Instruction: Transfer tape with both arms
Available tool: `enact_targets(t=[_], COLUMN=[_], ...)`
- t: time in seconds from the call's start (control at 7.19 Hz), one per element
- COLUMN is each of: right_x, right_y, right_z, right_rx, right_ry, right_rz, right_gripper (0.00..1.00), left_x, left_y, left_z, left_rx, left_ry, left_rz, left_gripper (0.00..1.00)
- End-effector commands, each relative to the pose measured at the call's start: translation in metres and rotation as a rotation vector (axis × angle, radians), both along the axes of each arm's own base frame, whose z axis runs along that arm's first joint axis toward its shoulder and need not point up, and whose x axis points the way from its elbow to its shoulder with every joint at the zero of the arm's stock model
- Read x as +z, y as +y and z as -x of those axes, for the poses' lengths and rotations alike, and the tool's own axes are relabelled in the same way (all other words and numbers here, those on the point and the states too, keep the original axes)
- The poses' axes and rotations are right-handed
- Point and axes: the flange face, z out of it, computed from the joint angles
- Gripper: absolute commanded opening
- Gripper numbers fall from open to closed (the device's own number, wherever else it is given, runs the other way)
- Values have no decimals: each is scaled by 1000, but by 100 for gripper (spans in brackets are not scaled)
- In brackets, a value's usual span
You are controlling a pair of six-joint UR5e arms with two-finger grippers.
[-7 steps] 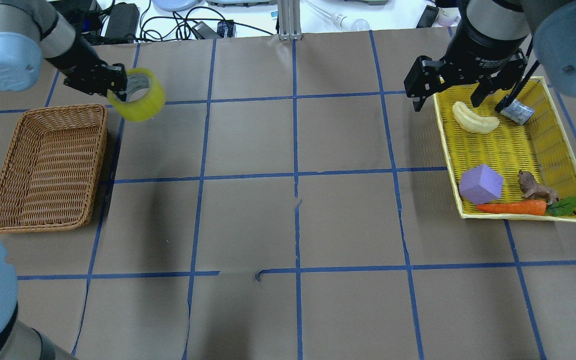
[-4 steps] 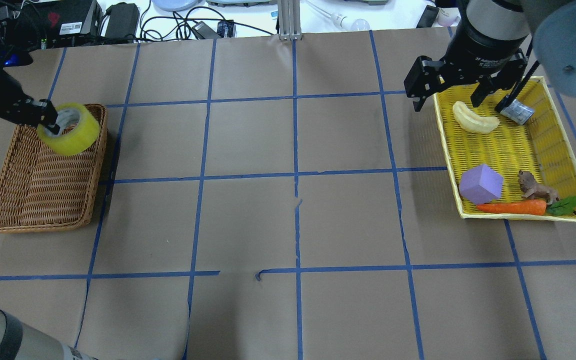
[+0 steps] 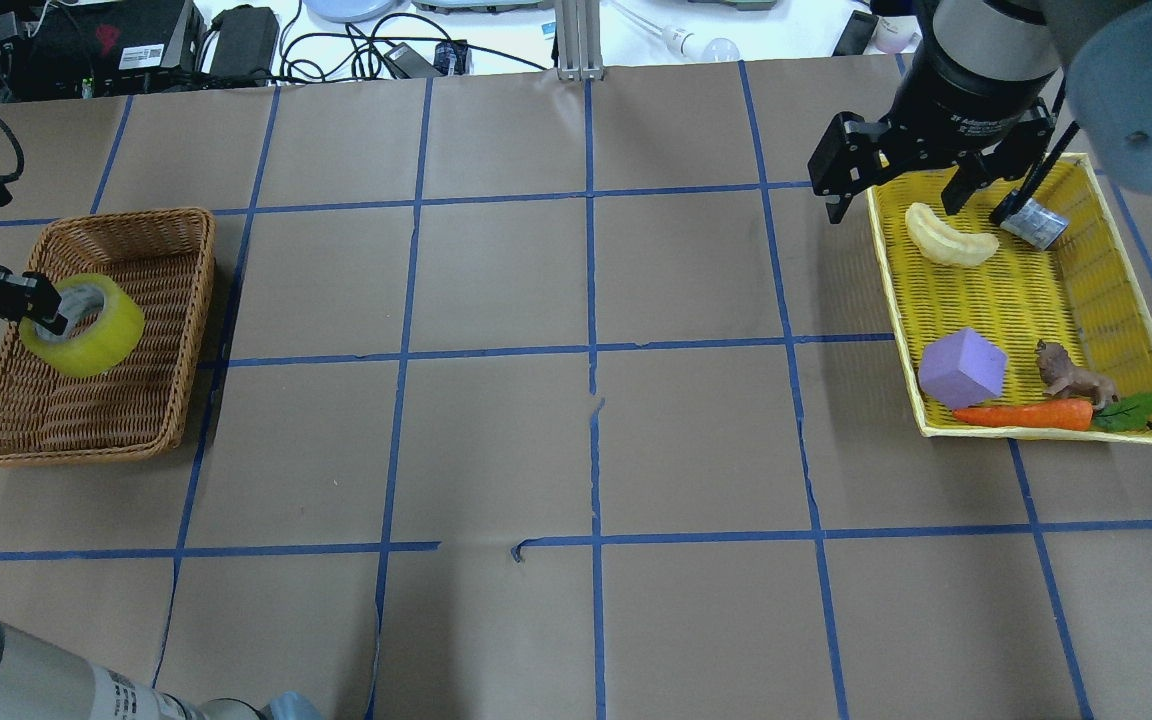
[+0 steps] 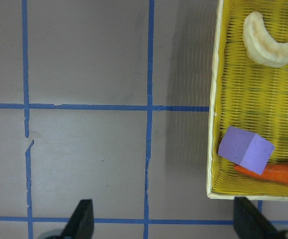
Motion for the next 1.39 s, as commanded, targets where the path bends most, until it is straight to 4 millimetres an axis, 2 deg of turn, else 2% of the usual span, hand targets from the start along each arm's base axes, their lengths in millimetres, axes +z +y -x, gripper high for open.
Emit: enact_targets(t=[0.0, 0.14, 0.28, 0.42, 0.56, 0.7, 0.83, 0.97, 1.25], right_x=[0, 0, 0, 0, 0, 0, 0, 0, -1], right_y=[0, 0, 0, 0, 0, 0, 0, 0, 0], right_z=[0, 0, 0, 0, 0, 0, 0, 0, 0], right_rx=[0, 0, 0, 1, 0, 1, 0, 0, 0], right_ry=[0, 0, 0, 0, 0, 0, 0, 0, 0], right_rz=[0, 0, 0, 0, 0, 0, 0, 0, -2], right_gripper=[100, 100, 100, 100, 100, 100, 100, 100, 100], left_x=[-14, -3, 31, 71, 105, 126, 138, 147, 161], left_y=[5, 3, -12, -32, -49, -58, -62, -61, -35], left_z=[3, 2, 8, 26, 67, 115, 163, 217, 337], left_rx=[1, 4, -10, -38, -11, 17, 50, 29, 46], left_ry=[-41, -66, -106, -125, -112, -88, -75, -50, 3], left_rz=[62, 83, 146, 192, 196, 186, 193, 170, 53], left_gripper=[99, 100, 100, 100, 100, 100, 100, 100, 100])
